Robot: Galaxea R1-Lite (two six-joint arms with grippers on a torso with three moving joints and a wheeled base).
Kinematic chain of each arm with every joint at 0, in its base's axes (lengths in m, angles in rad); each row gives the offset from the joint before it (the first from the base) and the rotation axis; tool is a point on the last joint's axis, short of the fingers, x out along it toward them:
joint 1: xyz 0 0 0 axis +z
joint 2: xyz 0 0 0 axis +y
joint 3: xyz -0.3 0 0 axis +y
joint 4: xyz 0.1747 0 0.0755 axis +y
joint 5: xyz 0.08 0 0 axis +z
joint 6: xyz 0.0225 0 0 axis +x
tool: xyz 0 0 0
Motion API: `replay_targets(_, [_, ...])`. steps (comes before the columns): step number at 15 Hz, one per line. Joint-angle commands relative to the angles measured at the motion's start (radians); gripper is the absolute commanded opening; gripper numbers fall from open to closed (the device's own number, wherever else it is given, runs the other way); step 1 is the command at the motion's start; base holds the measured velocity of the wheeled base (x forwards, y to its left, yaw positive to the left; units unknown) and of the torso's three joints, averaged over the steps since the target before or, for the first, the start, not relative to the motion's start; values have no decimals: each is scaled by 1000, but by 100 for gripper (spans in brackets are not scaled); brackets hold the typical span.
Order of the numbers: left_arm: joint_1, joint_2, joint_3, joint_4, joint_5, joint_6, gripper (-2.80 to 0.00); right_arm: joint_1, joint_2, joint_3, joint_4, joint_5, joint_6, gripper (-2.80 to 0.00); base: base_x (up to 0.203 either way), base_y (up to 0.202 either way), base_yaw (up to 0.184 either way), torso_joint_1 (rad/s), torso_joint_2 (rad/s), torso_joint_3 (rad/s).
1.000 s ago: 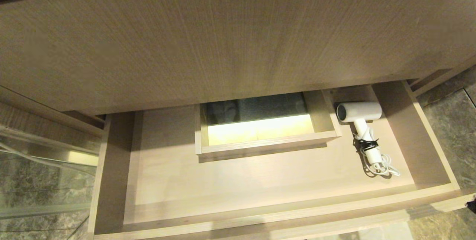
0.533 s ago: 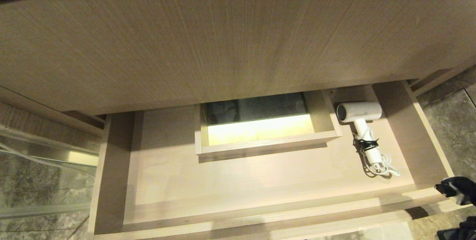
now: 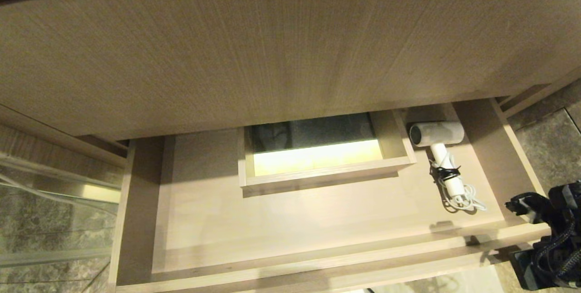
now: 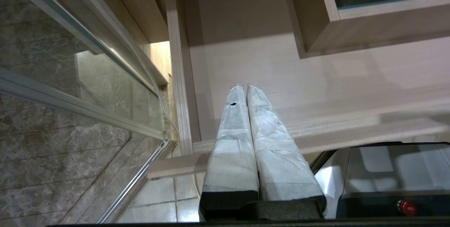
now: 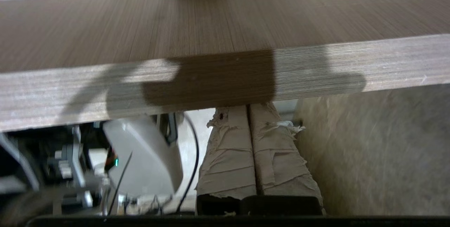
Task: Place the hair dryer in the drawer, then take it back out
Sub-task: Close the drawer
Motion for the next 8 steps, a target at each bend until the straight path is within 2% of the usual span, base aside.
replay_targets(1, [-1,0,2,0,0,0,-280,0,9,-25,-97,0,0,-280,0,0,0,0,0,0])
replay_targets(2, [0,0,0,0,0,0,-280,0,5,-26,-112,-1,1,-280,0,0,0,0,0,0])
replay_targets(5, [0,0,2,0,0,0,-280,-1,3,-49,-308,-3,8,-280,0,0,0,0,0,0])
replay_targets(8, [-1,0,1,0,0,0,-280,-4,46,-152,-499,-10,7,-280,0,0,0,0,0,0])
